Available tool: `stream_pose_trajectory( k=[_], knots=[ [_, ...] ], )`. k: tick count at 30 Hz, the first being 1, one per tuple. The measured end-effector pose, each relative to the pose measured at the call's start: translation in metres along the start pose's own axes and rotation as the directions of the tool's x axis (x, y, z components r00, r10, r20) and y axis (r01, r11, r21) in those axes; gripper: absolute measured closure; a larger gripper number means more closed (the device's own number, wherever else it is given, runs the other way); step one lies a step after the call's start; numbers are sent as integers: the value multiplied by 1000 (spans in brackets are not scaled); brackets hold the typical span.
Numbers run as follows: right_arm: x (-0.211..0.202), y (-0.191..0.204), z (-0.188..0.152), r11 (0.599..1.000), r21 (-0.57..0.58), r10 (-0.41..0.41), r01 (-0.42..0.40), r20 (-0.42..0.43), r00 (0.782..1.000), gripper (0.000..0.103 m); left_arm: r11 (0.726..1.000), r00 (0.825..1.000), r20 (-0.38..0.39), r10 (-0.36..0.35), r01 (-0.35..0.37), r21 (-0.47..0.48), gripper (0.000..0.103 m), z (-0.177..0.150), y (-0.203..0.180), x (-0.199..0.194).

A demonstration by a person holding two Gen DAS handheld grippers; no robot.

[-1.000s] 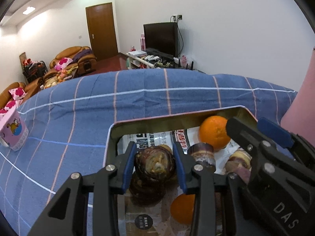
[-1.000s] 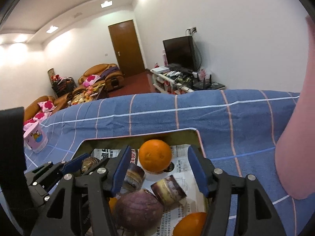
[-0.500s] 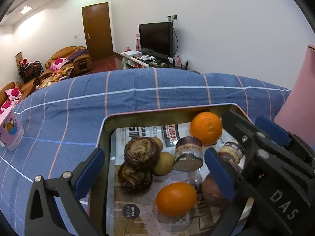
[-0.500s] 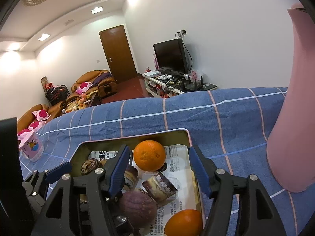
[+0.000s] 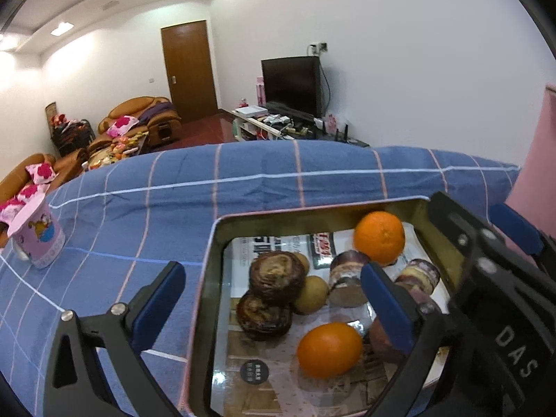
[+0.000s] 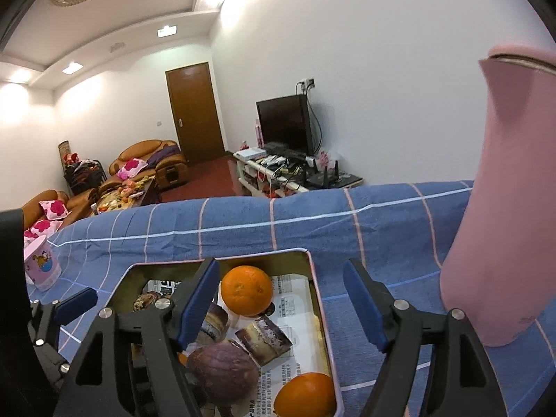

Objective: Organize fruits
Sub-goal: 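Withdraw both tools up and away from the tin box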

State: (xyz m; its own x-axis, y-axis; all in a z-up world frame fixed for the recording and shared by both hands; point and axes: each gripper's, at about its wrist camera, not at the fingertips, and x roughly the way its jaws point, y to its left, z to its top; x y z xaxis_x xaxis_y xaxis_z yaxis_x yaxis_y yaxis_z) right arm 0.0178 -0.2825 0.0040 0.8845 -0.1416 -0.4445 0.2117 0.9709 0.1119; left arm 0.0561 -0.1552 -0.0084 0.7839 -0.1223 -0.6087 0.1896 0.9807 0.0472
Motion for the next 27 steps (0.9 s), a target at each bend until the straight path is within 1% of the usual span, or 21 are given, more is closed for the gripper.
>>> stream_pose_trajectory(
  k=[4, 9, 12, 13, 20, 27],
  knots=[
    [-11, 4, -1, 999, -20, -26, 27, 43, 999, 25, 1000, 1000, 3, 1, -1, -29, 0, 1, 7, 0],
    [-31, 14, -5, 995, -66, -65, 74, 132, 989, 21, 1000, 999, 47, 0, 1, -30, 0, -3, 8, -11],
    [-43, 16, -9, 993, -85, -72, 87, 169, 983, 19, 1000, 997, 75, 9, -7, -26, 0, -5, 9, -18],
    [-46, 16, -10, 993, -84, -72, 88, 175, 982, 18, 1000, 996, 86, 12, -10, -26, 0, -7, 10, -21],
    [-62, 10, -14, 995, -55, -73, 84, 186, 980, 17, 999, 985, 173, 27, -22, -28, 0, -16, 15, -44],
    [-84, 14, -23, 996, -55, -57, 71, 218, 974, 17, 999, 976, 215, 26, -21, -26, 0, -26, 18, -63]
  ],
)
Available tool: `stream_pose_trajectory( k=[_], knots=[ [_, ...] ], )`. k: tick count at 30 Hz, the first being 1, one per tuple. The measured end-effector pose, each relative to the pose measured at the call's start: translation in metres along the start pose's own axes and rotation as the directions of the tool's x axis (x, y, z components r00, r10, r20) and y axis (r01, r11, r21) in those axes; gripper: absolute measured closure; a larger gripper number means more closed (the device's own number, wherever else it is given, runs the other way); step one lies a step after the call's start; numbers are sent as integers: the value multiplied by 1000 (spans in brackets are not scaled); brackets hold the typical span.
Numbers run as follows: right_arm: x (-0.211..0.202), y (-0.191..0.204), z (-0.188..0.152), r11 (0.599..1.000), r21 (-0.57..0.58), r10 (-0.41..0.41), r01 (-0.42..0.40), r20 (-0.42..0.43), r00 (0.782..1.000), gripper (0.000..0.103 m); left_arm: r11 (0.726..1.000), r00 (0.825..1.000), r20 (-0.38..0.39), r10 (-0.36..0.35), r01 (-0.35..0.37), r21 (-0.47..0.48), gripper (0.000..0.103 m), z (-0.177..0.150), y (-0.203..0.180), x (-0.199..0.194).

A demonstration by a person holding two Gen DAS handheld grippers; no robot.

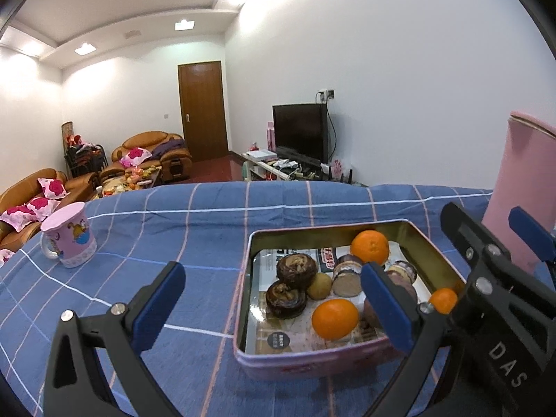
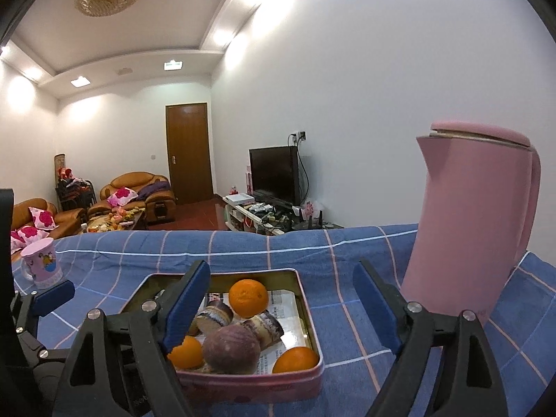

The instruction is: Organize fruits

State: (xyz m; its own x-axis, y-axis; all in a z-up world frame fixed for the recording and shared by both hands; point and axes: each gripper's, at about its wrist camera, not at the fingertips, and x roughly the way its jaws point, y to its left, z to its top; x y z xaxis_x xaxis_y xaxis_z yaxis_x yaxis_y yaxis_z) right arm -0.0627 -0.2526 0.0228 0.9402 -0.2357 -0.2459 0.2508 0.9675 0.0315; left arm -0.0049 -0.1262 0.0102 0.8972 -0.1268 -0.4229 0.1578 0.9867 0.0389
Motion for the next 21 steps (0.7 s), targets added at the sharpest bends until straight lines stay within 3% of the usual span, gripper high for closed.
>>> stream_pose_trajectory(
  k=[14, 21],
  knots=[
    [-28, 4, -3, 1000, 8, -12, 12, 55, 998, 17, 1000, 996, 83, -10, 10, 2, 0, -9, 6, -28],
    [-29, 5, -4, 1000, 7, -14, 14, 62, 998, 17, 1000, 996, 86, -9, 9, 0, 0, -10, 7, -29]
  ],
)
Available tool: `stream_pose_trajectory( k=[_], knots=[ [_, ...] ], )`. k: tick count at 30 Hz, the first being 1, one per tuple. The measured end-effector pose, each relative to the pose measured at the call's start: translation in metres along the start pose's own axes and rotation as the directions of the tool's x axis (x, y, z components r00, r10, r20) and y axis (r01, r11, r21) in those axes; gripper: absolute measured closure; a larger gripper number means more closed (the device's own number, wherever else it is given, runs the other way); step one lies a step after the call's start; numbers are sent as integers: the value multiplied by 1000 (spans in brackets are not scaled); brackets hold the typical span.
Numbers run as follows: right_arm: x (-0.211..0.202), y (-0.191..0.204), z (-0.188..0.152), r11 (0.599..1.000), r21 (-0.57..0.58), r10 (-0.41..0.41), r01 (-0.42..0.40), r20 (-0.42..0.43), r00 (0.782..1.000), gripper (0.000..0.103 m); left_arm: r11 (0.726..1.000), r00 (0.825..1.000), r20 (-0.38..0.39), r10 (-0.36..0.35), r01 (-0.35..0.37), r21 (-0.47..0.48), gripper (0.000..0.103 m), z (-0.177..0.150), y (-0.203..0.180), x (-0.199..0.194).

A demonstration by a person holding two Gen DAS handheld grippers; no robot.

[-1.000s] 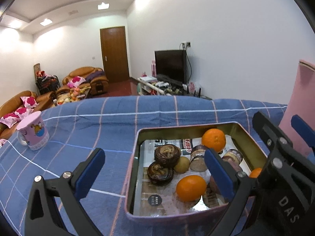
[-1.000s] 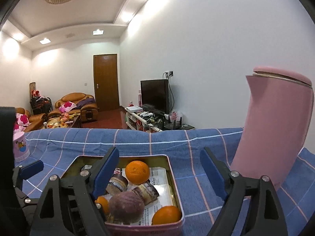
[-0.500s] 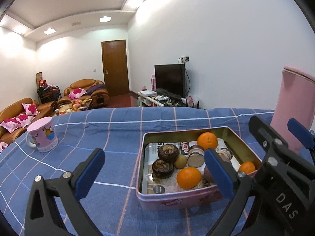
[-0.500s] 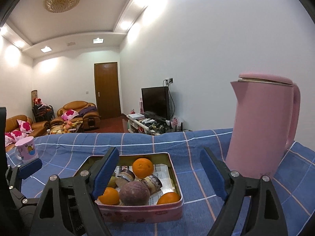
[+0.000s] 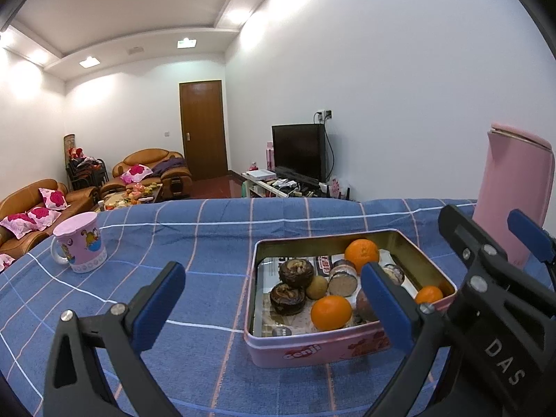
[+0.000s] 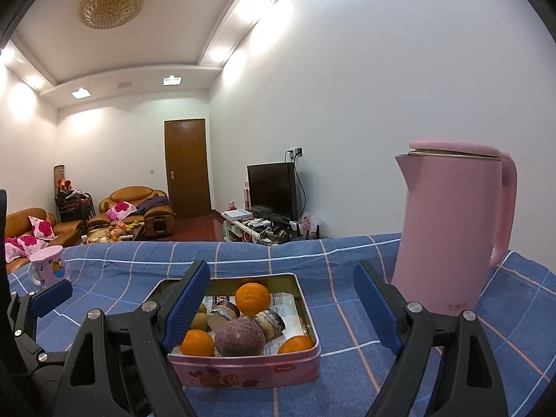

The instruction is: Organize fruits

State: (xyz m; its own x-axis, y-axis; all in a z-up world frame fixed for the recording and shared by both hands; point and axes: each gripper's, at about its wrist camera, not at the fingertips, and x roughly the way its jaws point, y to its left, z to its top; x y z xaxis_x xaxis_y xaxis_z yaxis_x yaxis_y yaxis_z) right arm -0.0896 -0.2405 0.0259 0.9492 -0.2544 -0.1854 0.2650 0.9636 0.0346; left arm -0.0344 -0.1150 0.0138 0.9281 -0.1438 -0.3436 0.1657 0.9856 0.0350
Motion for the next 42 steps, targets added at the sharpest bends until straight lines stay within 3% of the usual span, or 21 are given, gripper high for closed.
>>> stream_pose_trajectory(
  k=[42],
  knots=[
    [0, -3, 1, 1000, 11, -9, 9, 0, 1000, 17, 1000, 1000, -1, 1, -1, 1, 0, 0, 0, 0]
  ],
)
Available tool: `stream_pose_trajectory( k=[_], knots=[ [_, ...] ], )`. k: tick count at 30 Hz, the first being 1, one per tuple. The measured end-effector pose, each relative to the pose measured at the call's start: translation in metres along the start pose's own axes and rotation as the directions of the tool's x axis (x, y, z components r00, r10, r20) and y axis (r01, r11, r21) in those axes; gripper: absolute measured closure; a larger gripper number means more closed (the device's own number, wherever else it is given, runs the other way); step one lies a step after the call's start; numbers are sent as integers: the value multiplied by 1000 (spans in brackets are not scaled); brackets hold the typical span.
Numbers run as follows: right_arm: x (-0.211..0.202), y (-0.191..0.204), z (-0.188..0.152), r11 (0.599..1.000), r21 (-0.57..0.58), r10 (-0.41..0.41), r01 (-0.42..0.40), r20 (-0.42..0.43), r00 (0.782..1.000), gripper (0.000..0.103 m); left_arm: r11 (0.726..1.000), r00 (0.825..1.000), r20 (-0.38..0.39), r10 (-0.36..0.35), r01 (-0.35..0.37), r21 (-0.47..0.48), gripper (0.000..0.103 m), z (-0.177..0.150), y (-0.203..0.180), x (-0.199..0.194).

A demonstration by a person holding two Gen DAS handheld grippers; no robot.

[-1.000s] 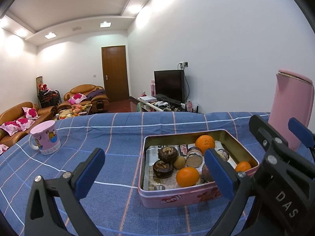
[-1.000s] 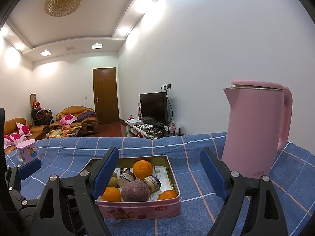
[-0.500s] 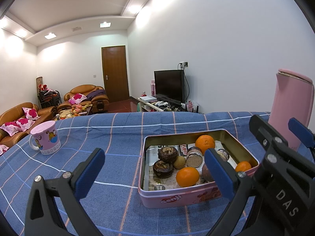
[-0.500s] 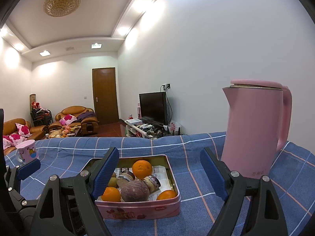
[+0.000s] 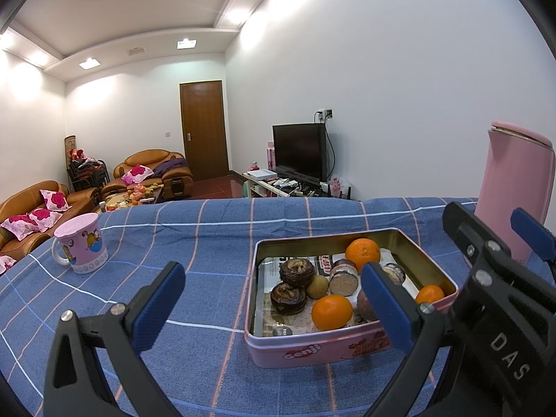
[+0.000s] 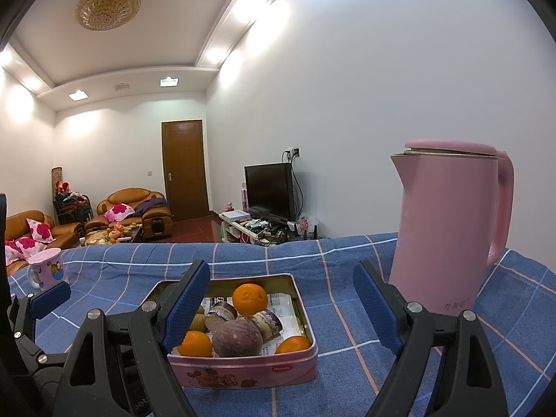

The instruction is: Organize fruits

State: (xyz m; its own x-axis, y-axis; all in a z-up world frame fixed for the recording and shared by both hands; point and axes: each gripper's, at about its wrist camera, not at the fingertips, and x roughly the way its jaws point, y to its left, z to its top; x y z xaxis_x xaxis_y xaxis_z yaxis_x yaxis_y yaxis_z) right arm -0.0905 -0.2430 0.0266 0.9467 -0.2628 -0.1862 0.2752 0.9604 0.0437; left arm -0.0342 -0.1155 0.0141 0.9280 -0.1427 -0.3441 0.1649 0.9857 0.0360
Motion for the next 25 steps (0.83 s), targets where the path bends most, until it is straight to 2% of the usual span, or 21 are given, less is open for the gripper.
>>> stream_pose_trajectory(
  k=[16, 25],
  knots=[
    [1, 0, 0, 1000, 4, -8, 8, 0, 1000, 17, 1000, 1000, -6, 31, -31, 3, 0, -1, 3, 2],
    [0, -1, -1, 1000, 10, -15, 15, -1, 1000, 17, 1000, 1000, -9, 20, -20, 0, 0, -1, 3, 2]
  ],
)
